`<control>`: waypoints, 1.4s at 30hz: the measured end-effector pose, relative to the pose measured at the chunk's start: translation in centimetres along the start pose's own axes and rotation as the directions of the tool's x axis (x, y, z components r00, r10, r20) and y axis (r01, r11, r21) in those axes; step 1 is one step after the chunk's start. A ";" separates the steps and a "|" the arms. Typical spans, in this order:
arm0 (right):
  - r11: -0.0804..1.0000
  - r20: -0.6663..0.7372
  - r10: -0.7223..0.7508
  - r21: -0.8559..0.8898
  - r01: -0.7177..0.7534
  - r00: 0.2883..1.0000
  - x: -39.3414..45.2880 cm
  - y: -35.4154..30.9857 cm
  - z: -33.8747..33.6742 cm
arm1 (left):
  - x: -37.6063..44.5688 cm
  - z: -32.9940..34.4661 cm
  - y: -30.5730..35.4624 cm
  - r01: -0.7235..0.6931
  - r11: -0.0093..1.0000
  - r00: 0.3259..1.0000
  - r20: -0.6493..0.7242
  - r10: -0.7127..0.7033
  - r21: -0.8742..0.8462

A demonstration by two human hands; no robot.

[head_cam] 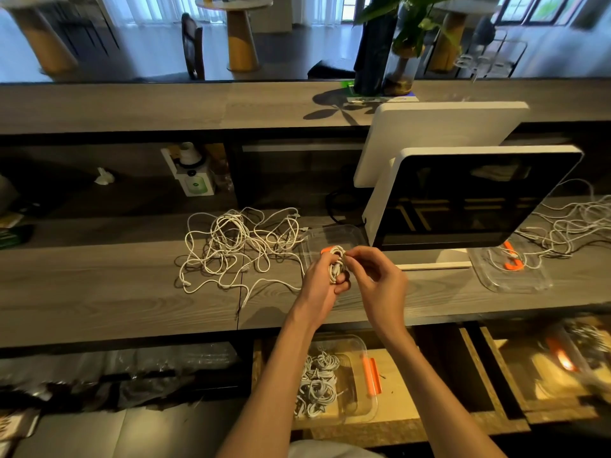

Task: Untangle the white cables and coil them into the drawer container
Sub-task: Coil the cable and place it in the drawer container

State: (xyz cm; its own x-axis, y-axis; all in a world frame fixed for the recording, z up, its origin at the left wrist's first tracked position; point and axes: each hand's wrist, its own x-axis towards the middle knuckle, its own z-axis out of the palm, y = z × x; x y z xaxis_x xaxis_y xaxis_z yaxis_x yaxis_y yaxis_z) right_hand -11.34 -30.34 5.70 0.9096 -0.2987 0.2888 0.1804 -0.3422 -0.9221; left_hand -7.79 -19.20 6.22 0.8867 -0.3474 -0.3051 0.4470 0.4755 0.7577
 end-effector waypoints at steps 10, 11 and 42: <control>0.984 0.022 -0.087 -0.154 0.089 0.996 0.0 0.2 0.3 | 0.1 -0.2 -0.1 -0.018 0.974 0.997 -0.065 0.034 0.224; 0.971 0.042 -0.123 -0.201 0.129 0.992 -0.1 0.3 0.2 | 0.2 -0.2 -0.3 -0.013 0.959 0.996 -0.083 0.038 0.284; 0.977 0.328 0.071 -0.212 0.000 0.942 1.8 0.9 -1.2 | -0.1 -1.2 0.2 0.046 0.944 0.995 -0.096 -0.016 0.327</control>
State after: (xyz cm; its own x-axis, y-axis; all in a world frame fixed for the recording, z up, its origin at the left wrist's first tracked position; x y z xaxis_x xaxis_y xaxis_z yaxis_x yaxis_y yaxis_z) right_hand -9.99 -32.26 5.73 0.9924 -0.0134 0.1222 0.0972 -0.5236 -0.8464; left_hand -7.63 -18.14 5.66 0.8869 -0.2758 -0.3706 0.4242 0.1682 0.8898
